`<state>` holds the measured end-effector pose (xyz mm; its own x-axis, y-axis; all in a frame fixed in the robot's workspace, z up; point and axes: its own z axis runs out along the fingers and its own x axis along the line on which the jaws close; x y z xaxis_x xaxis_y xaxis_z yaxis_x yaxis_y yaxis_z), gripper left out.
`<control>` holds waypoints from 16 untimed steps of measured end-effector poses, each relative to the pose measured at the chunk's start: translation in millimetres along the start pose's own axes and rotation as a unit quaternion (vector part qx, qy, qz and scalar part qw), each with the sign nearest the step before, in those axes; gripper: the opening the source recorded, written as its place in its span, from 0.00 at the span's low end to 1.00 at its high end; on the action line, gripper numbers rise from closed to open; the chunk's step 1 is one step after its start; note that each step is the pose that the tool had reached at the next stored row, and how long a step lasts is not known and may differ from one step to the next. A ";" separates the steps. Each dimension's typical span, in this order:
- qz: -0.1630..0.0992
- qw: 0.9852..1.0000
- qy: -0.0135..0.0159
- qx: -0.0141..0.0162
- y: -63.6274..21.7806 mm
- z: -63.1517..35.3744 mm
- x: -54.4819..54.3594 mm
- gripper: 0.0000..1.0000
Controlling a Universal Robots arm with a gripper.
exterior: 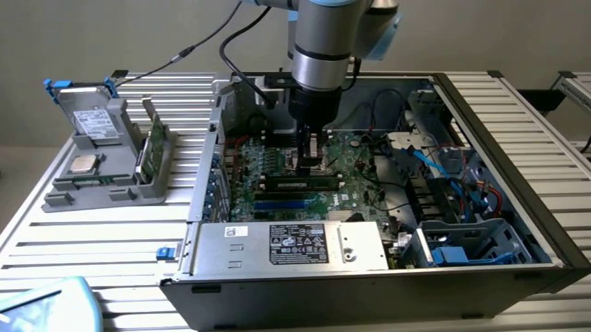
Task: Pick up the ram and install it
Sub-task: 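Insert the ram into the slot, then press down the ram until it locks into place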
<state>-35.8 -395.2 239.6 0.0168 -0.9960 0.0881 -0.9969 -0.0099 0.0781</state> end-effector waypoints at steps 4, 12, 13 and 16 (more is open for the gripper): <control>0.000 1.000 0.000 0.000 0.0 0.0 0.0 0.11; 0.000 1.000 0.000 0.001 0.0 0.0 0.0 0.11; 0.000 1.000 0.000 0.001 -0.2 -0.1 0.2 0.11; 0.000 1.000 0.000 0.001 -6.0 -0.3 1.8 0.11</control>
<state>-29.7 -396.9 239.6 0.0166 -0.9960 0.0875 -0.9970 -0.0099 0.0766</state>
